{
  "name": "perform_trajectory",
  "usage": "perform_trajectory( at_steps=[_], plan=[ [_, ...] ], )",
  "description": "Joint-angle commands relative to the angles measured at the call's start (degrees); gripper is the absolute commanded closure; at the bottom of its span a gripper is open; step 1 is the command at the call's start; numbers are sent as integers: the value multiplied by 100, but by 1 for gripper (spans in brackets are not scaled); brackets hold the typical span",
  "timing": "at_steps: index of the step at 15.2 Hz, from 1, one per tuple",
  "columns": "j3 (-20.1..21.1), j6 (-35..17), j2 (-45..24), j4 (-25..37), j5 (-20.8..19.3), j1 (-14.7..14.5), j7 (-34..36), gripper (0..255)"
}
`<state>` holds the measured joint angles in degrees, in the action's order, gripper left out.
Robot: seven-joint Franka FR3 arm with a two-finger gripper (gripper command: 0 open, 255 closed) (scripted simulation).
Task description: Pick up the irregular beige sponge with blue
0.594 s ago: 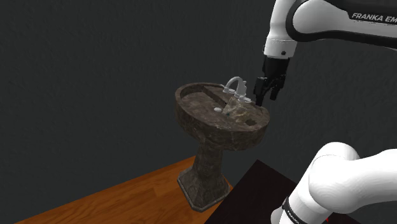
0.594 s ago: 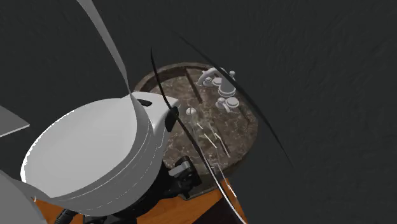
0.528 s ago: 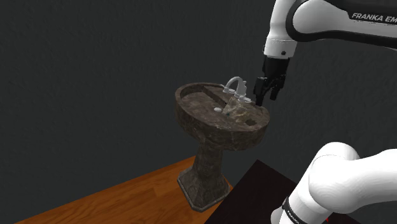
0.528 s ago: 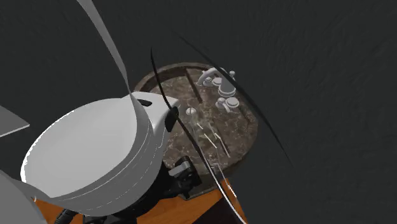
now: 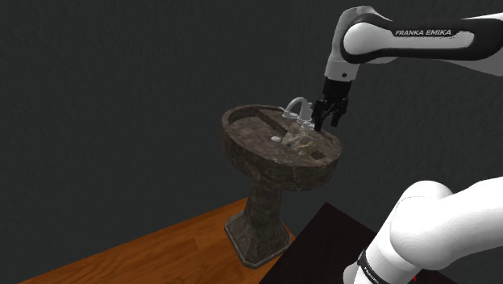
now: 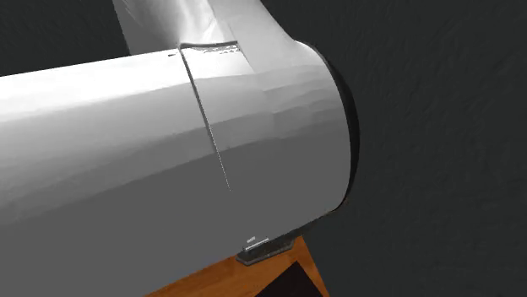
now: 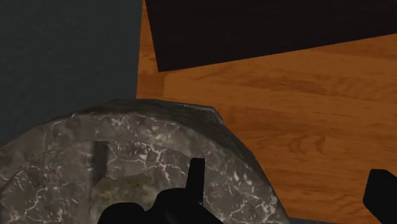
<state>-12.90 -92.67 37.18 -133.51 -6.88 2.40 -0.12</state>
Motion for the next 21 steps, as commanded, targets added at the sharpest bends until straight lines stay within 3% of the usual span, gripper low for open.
perform_trajectory(
  at_steps=[1, 6, 11, 16, 21],
  plan=[
    [-248, -241, -325, 122, -1, 25, -208, 0],
    [-851, -828, -1265, 514, 174, 27, -759, 0],
    [-1427, -1269, -2345, 1090, 631, -2, -1426, 0],
    [-1875, -1484, -3581, 1865, 1409, 77, -2217, 0],
    [-2041, -1406, -4921, 2866, 2364, 439, -2983, 0]
  ],
)
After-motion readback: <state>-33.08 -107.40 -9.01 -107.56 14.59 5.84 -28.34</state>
